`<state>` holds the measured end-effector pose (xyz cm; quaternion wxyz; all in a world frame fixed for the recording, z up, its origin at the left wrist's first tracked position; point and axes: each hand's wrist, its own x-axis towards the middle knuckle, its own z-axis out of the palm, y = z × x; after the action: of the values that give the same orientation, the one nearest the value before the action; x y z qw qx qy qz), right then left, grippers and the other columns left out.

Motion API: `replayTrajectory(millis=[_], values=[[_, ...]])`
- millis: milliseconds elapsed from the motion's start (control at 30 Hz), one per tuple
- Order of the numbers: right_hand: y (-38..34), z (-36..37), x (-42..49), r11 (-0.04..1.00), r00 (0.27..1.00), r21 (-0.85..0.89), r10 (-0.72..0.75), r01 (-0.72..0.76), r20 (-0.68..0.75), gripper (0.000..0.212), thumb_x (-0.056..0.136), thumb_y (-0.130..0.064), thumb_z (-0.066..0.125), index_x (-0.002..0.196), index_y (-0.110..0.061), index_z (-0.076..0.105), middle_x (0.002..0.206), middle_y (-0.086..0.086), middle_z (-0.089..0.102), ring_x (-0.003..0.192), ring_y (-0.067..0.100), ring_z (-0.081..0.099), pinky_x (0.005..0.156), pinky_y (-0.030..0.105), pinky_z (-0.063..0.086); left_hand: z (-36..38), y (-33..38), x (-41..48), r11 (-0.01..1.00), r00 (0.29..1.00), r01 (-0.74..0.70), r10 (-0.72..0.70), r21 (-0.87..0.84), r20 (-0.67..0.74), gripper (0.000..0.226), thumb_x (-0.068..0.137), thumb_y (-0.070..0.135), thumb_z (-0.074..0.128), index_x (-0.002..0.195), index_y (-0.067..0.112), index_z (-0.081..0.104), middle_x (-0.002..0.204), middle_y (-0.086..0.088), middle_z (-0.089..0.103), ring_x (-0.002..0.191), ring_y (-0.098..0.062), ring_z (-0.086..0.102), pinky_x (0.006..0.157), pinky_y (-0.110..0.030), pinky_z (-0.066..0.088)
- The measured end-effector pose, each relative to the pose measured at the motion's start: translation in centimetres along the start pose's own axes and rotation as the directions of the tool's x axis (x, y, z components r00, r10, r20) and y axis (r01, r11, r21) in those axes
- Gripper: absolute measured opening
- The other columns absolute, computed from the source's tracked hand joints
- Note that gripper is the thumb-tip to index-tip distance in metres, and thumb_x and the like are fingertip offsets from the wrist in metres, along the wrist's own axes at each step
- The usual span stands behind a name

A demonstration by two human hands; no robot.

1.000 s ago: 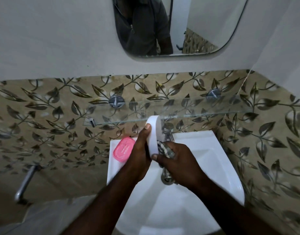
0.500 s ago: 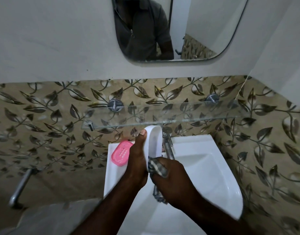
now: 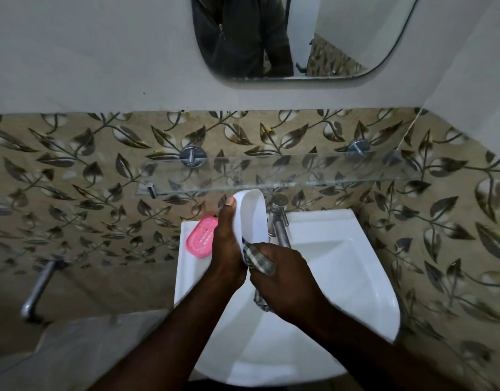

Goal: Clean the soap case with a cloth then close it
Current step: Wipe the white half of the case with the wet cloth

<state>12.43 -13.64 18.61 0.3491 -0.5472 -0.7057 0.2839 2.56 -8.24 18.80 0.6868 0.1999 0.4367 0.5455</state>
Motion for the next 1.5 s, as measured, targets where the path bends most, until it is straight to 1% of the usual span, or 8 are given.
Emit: replayTrajectory(millis=[200,367,500,633,933,1100,1333,1500], values=[[3.5,-0.5,0.1,0.862,0.947,-0.401,-0.316,0.31,0.053,0.04,0.074,-0.012,0.049,0.11,-0.024,0.063,0.099,-0.006,0.071,0.076,0.028,0.059,0.065,0.034,0.052,-0.5,0.3,0.5,0.996,0.996,0.082,-0.08,-0.037,0.043,0.07,0.074,0.056,0.064,0.127,0.011,0.059,0.103,-0.018,0.062,0.091,-0.032,0.06,0.07,-0.035,0.052],[0.1,0.8,-0.2,0.922,0.98,0.335,0.191,-0.196,0.048,0.008,0.079,-0.008,0.054,0.073,-0.01,0.058,0.053,-0.005,0.054,0.046,0.016,0.057,0.047,0.027,0.046,-0.7,-0.3,0.9,1.0,0.999,0.007,-0.007,-0.002,0.037,0.087,0.058,0.065,0.067,0.124,0.008,0.063,0.101,-0.02,0.067,0.087,-0.03,0.064,0.072,-0.035,0.054],[3.1,0.6,-0.1,0.918,0.953,-0.278,-0.302,0.282,-0.033,0.035,0.077,-0.014,0.049,0.106,-0.014,0.069,0.097,-0.004,0.07,0.079,0.025,0.06,0.072,0.033,0.048,-0.9,0.4,1.2,0.996,0.999,0.031,-0.034,0.085,0.033,0.064,0.072,0.063,0.066,0.111,0.013,0.067,0.101,-0.022,0.068,0.087,-0.032,0.064,0.077,-0.041,0.053],[5.3,-0.9,0.8,0.811,0.911,-0.416,-0.381,0.411,0.158,0.045,0.072,-0.012,0.051,0.114,-0.025,0.063,0.104,-0.014,0.06,0.076,0.02,0.056,0.062,0.025,0.046,-1.5,0.2,1.6,0.961,0.974,0.182,-0.205,0.207,0.096,0.041,0.088,0.06,0.05,0.108,0.027,0.063,0.105,-0.013,0.069,0.091,-0.029,0.066,0.085,-0.042,0.052],[3.5,-2.6,2.5,0.936,0.963,0.274,0.253,-0.221,-0.09,0.016,0.069,-0.012,0.072,0.08,-0.02,0.064,0.072,-0.002,0.069,0.066,0.016,0.064,0.062,0.032,0.051,-2.3,-0.3,1.4,0.986,0.971,0.099,-0.125,0.135,0.202,0.033,0.097,0.038,0.048,0.104,0.01,0.064,0.104,-0.014,0.067,0.104,-0.03,0.06,0.092,-0.043,0.047],[2.5,-0.7,3.6,0.945,0.957,-0.242,0.159,-0.218,-0.242,0.009,0.078,-0.026,0.059,0.083,-0.021,0.064,0.086,-0.004,0.067,0.08,0.018,0.062,0.064,0.027,0.041,-0.9,-1.2,1.4,0.968,0.974,0.162,-0.188,0.19,0.13,0.046,0.101,0.044,0.041,0.123,0.009,0.061,0.124,-0.013,0.064,0.113,-0.026,0.061,0.095,-0.038,0.049],[3.6,0.7,1.1,0.946,0.973,-0.238,-0.197,0.221,0.123,0.012,0.074,-0.015,0.059,0.083,-0.017,0.067,0.082,-0.002,0.066,0.078,0.022,0.059,0.069,0.023,0.036,-2.0,0.0,1.7,0.976,0.995,0.08,-0.089,0.202,0.038,0.049,0.097,0.053,0.041,0.12,0.017,0.064,0.092,-0.007,0.075,0.08,-0.022,0.071,0.069,-0.032,0.055],[3.7,0.7,3.4,0.815,0.936,-0.515,-0.346,0.266,-0.063,0.029,0.071,-0.014,0.057,0.095,-0.02,0.071,0.088,-0.002,0.068,0.08,0.024,0.059,0.065,0.031,0.046,-1.5,-0.1,1.3,0.971,0.989,0.129,-0.14,0.203,0.042,0.049,0.094,0.056,0.046,0.113,0.015,0.066,0.084,-0.007,0.076,0.075,-0.02,0.073,0.065,-0.032,0.055]])
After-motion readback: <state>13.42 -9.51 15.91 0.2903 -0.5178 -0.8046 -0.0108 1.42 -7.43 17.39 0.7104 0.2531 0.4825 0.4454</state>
